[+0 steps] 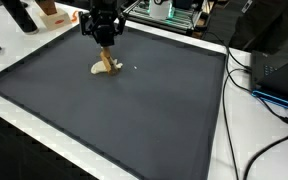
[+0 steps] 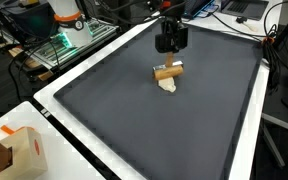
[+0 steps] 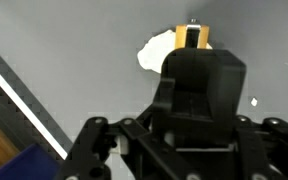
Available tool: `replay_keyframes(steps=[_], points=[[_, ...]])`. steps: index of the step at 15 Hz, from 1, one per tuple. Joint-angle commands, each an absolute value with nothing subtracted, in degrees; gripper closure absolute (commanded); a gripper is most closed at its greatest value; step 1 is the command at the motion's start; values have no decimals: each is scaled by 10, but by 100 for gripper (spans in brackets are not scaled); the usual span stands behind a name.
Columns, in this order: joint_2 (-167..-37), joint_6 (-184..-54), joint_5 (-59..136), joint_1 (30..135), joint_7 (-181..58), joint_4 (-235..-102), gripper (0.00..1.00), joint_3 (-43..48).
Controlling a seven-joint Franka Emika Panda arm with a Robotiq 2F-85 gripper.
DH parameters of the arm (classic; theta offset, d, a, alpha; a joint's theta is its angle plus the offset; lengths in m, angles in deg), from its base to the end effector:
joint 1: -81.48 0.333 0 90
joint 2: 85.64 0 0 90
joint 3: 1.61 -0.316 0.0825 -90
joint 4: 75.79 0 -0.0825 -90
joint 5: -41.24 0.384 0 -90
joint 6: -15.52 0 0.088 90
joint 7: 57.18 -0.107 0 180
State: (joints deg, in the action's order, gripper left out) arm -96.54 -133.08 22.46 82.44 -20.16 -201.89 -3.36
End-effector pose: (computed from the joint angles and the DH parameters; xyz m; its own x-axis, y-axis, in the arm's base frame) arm 0.5690 0.0330 0.3154 0.5763 0.8172 0.0082 0.7846 -0.5560 0.2744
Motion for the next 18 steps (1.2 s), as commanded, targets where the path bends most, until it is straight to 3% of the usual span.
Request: replay_keyframes(steps=[1,18], points=[[-989,-1357,190,822,-240,-2017,77,-21],[-1016,-1363,36,833,-390,-1988,77,3]])
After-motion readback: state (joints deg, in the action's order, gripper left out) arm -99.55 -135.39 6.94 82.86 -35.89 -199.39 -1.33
